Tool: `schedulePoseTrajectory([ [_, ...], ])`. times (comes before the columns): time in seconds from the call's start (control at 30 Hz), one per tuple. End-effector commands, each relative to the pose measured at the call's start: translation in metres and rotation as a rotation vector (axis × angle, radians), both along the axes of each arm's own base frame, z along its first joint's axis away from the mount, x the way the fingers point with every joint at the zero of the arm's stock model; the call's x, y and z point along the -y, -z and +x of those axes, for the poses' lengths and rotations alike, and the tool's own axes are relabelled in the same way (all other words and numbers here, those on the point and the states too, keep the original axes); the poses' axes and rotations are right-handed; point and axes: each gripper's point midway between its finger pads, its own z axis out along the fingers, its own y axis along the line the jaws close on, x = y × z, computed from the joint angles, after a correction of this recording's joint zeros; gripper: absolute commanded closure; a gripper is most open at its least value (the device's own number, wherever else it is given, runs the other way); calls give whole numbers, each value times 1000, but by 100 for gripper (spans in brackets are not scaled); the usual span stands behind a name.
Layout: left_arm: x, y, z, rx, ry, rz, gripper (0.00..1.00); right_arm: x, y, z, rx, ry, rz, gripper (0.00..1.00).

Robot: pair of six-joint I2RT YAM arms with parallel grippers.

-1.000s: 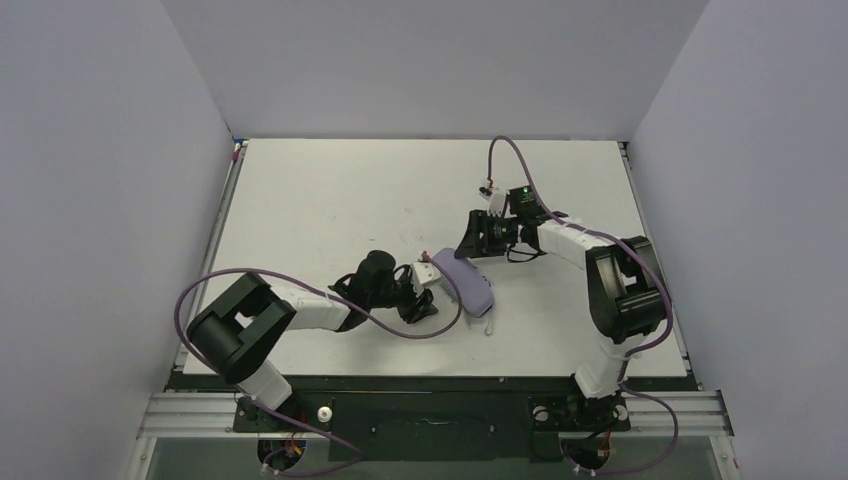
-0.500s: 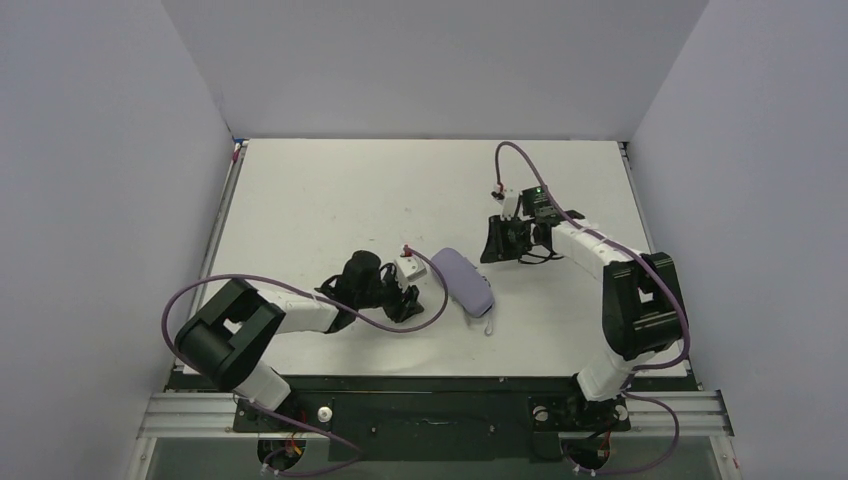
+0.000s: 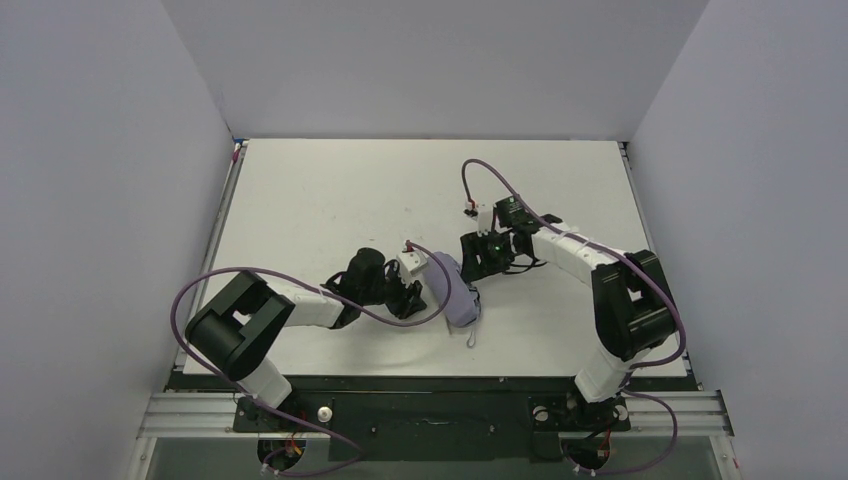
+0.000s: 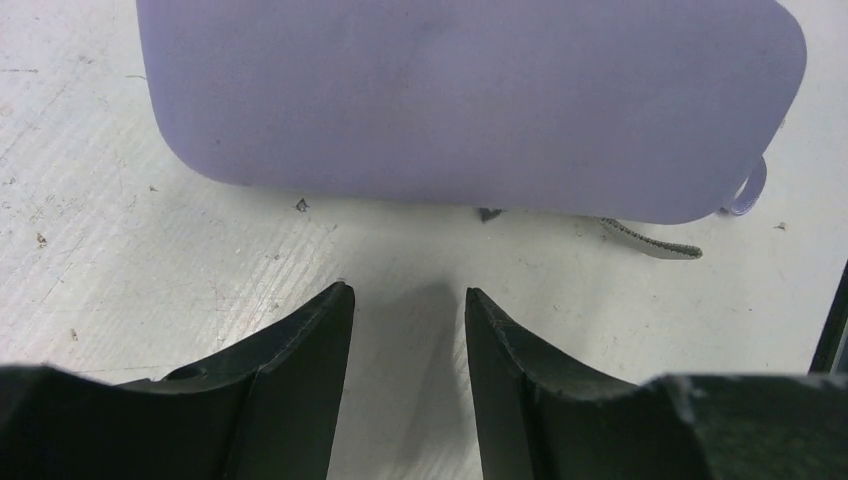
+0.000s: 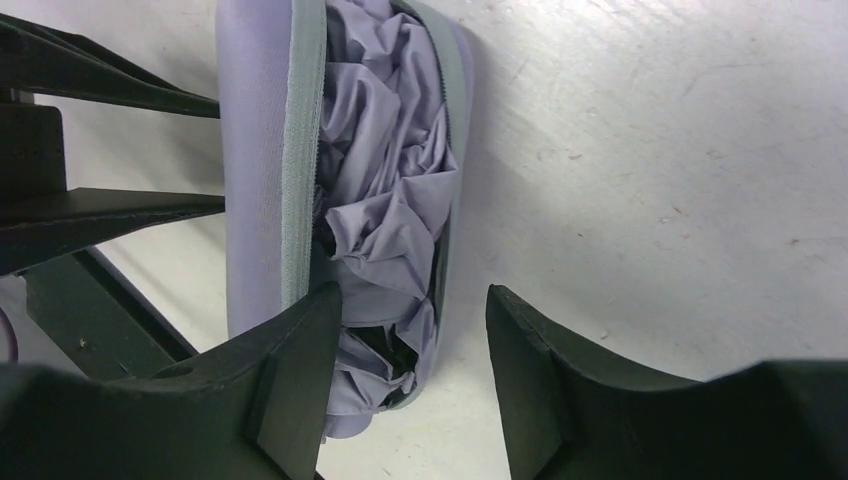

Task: Open the umbrella

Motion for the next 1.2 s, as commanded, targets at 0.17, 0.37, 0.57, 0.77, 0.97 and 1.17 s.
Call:
schedulePoseTrajectory([
  [0.17, 7, -9, 12, 23, -31, -49, 58, -37, -42, -5, 57, -52, 102, 47],
  [0.37, 12, -11, 18, 29, -35, -62, 58, -46, -27, -13, 54, -60, 28, 44],
  [0.57, 6, -17, 20, 17, -54, -89, 58, -29, 9, -10, 94, -32, -184, 45],
  [0.77, -14, -29, 25, -2, -92, -117, 55, -26, 34, -12, 81, -6, -273, 48],
  [0.97, -40, -42, 31, -6, -161, -114, 53, -36, 30, -7, 106, -11, -272, 83],
  [1.17, -57, -57, 39, -1, -229, -137, 52, -58, -45, 30, 224, 56, -55, 100],
])
